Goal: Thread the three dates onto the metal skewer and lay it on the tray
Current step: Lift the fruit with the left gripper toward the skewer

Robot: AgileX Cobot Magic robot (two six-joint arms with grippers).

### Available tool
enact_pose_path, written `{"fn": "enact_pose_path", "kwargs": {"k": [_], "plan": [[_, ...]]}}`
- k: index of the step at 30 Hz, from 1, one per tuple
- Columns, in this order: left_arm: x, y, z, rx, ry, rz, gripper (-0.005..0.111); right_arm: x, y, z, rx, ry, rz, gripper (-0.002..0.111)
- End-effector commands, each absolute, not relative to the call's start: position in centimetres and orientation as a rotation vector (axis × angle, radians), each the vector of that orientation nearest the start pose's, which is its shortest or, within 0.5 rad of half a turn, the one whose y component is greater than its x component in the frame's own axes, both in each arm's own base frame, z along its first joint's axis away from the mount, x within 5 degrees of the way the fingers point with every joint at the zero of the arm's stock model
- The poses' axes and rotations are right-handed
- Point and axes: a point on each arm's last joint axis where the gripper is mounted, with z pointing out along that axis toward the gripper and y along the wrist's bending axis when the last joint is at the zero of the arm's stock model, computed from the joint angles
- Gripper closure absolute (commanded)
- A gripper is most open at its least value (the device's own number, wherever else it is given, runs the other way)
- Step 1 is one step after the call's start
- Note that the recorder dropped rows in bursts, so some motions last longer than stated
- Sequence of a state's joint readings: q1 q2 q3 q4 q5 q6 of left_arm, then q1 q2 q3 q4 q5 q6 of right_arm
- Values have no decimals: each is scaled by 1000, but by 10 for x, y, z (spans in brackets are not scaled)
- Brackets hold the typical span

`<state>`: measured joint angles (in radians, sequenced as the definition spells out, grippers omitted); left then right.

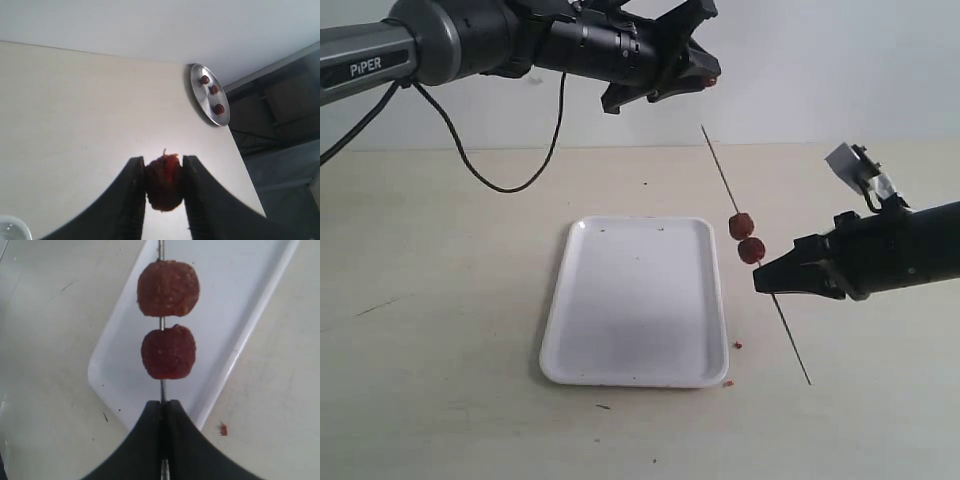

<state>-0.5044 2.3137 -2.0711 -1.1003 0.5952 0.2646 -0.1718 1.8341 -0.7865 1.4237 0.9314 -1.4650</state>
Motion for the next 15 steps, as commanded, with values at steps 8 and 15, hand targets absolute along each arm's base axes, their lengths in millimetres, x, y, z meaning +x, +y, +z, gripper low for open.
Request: {"fn": "enact_pose_path", "kwargs": {"k": [8,15], "plan": [[459,-288,260,40,2210,-1266,80,306,24,152,-238,2262,1139,108],[457,-288,259,59,2226,-1272,80,306,25,153,-250,2242,1153,108]]}}
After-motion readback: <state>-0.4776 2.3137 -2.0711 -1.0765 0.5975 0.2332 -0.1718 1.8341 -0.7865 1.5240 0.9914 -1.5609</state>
